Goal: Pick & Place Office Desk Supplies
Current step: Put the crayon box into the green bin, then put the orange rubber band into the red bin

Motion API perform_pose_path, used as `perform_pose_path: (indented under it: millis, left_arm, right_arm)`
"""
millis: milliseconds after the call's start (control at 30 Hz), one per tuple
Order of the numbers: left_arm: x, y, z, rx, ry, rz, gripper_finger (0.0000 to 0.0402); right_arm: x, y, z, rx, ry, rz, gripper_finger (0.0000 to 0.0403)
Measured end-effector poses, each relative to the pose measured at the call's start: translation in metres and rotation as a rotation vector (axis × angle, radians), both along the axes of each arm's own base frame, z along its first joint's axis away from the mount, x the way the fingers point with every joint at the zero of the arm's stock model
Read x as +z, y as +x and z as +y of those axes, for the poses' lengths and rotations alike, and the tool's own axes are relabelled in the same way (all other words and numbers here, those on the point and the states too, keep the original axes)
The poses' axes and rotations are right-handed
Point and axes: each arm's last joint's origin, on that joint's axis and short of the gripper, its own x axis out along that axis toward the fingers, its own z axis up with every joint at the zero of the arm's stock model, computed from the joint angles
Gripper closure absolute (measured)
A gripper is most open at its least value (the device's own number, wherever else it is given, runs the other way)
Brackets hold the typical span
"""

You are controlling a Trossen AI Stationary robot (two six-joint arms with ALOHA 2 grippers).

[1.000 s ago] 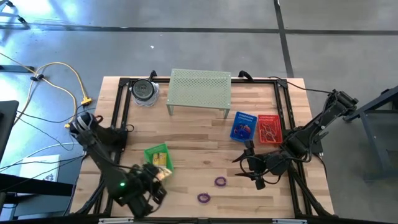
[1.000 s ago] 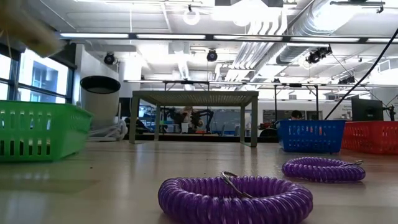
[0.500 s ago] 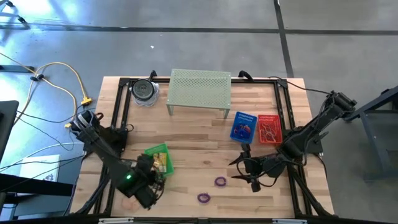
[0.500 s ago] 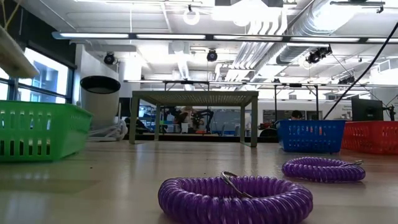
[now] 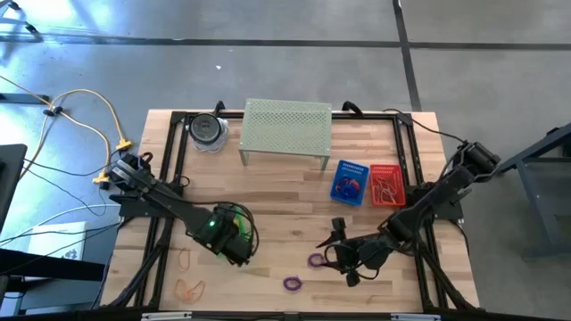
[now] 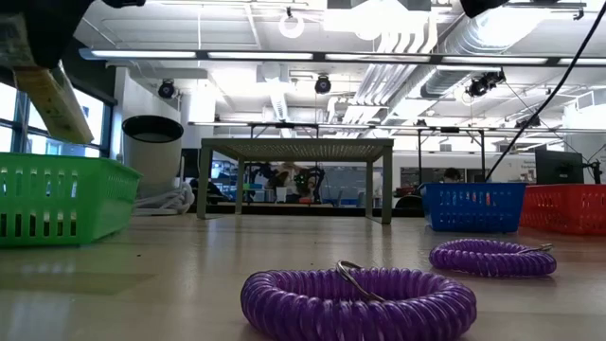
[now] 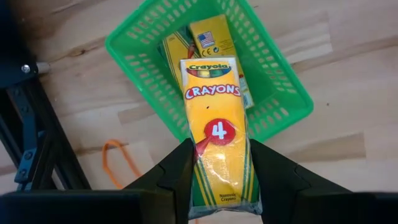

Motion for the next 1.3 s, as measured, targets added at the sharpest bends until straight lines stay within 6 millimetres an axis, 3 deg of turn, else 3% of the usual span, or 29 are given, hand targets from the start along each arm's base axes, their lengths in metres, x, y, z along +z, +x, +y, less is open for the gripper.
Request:
perform_pose_path:
  millis: [300, 767, 967, 1133, 1300]
  left_arm:
    - [-0.011, -0.002, 0.004, 0.019, 0.076, 0.003, 0.0275]
    - [-0.034, 0.006, 0.02, 0.066, 0.015, 0.039, 0.0205]
    - [-0.033, 0.009, 0.024, -0.019, -0.131, 0.115, 0.0204]
    - [-0.032, 0.006, 0.017, -0.066, -0.272, 0.173, 0.0205]
    - [-0.031, -0.006, -0.003, -0.117, -0.338, 0.221, 0.0205]
  right_arm:
    - [-0.002, -0.004, 0.006, 0.021, 0.001, 0.01, 0.0188]
    - [-0.002, -0.012, 0.015, 0.059, -0.002, 0.014, 0.0188]
    - [-0.003, -0.012, 0.014, 0.059, -0.01, 0.024, 0.0188]
    - [-0.003, -0.012, 0.014, 0.058, -0.011, 0.026, 0.0188]
    - [-0.006, -0.014, 0.013, 0.035, 0.001, 0.057, 0.0188]
